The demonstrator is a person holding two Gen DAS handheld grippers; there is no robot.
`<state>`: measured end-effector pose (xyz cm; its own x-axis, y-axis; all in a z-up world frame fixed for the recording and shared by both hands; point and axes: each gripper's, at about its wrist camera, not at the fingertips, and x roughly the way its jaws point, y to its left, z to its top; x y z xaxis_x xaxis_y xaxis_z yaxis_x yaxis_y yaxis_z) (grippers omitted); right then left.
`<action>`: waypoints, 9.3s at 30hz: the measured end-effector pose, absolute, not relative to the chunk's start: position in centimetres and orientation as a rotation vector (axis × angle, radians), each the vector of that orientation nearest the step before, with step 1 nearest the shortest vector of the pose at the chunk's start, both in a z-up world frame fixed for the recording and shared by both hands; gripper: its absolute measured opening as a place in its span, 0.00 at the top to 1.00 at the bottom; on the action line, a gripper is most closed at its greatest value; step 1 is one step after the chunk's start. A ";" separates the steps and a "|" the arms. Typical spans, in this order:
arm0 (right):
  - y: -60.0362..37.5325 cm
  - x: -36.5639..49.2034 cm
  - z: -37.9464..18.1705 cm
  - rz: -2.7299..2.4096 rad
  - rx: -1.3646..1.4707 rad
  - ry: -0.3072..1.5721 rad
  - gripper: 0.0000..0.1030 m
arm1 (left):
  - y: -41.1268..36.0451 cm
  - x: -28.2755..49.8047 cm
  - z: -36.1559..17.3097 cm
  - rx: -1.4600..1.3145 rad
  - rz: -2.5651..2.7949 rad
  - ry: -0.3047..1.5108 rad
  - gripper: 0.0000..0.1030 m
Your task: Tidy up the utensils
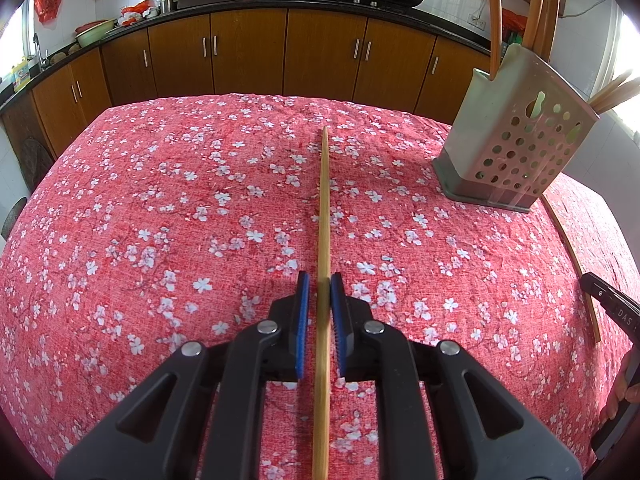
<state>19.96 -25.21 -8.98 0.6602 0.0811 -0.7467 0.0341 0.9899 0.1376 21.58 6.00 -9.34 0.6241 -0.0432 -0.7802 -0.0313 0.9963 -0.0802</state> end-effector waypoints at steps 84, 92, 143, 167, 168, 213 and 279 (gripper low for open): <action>-23.0 20.8 14.5 0.138 0.213 0.034 0.93 | -2.9 25.3 18.6 -0.189 -0.169 0.212 0.92; -24.3 19.2 13.5 0.114 0.209 0.068 0.34 | -2.1 25.9 16.2 -0.193 -0.154 0.277 0.57; -21.7 -1.7 0.2 0.027 0.076 0.335 0.02 | 1.7 -0.7 1.6 0.054 -0.024 0.361 0.04; -22.3 -1.9 0.0 0.027 0.096 0.347 0.02 | 1.2 -0.4 1.0 0.038 -0.041 0.390 0.04; -22.3 -1.9 0.0 0.027 0.096 0.346 0.02 | 1.2 -0.4 1.0 0.038 -0.042 0.390 0.04; -22.2 -1.8 -0.2 0.022 0.103 0.354 0.02 | 1.2 -0.2 1.0 0.037 -0.056 0.396 0.04; -22.2 -1.7 -0.6 0.024 0.108 0.364 0.02 | 1.1 0.2 0.1 0.026 -0.046 0.415 0.04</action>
